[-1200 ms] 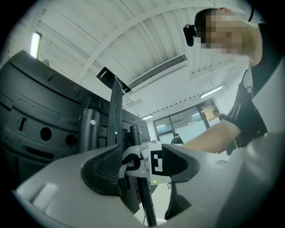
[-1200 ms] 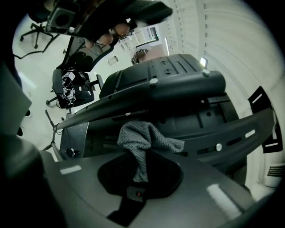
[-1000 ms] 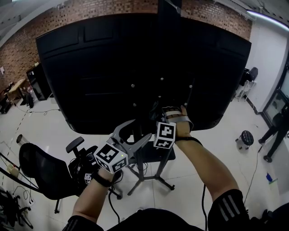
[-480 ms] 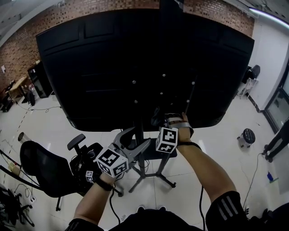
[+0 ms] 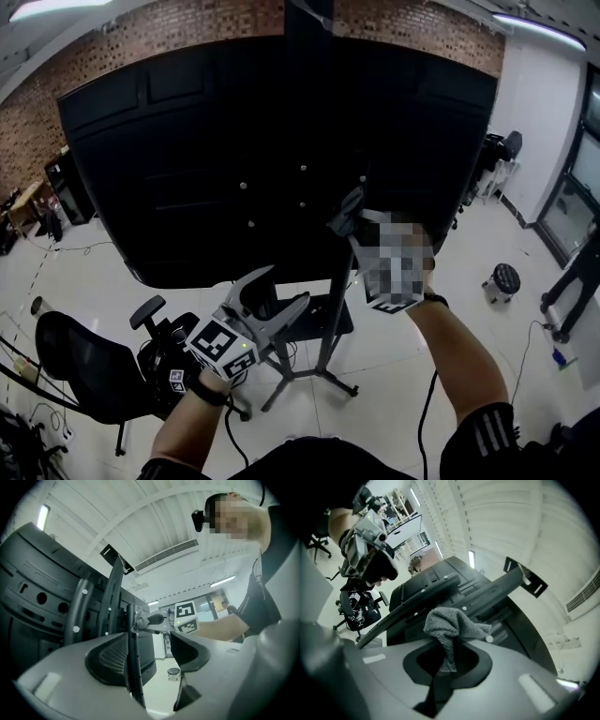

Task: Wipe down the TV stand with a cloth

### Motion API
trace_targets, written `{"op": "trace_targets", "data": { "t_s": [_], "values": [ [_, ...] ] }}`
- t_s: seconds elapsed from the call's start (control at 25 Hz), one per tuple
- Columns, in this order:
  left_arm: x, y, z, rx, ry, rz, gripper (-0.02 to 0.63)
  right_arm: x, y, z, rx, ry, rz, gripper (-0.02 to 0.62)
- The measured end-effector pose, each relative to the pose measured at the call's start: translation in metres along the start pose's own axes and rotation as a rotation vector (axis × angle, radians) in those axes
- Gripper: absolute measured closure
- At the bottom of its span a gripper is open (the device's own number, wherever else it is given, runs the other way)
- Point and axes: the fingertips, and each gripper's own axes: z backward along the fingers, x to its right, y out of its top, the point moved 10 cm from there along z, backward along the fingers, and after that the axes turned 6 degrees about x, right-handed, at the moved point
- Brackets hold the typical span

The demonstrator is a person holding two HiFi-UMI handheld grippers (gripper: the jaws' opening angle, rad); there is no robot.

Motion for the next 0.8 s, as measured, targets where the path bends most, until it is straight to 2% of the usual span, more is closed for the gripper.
{"op": "trace_targets", "data": {
  "t_s": [0.12, 0.32, 0.56, 0.8],
  "values": [
    [0.012, 0.007, -0.021, 0.009, -0.033, -0.018, 0.301, 0.032, -0.016, 0.013, -0.010, -0.039, -0.027, 0.565],
    [0.023, 0.013, -0.058, 0.013, -0.055, -0.041, 0.298, 0.066, -0.053, 0.001, -0.055, -0.014, -0.094, 0.565],
    [0.031, 0.006, -0.079, 0.012, -0.045, -0.038, 0.298, 0.081, -0.073, -0.028, -0.071, 0.060, -0.170, 0.565],
    [0.037, 0.007, -0.085, -0.014, -0.007, -0.059, 0.298, 0.086, -0.085, -0.035, -0.062, 0.070, -0.180, 0.565]
  ]
}}
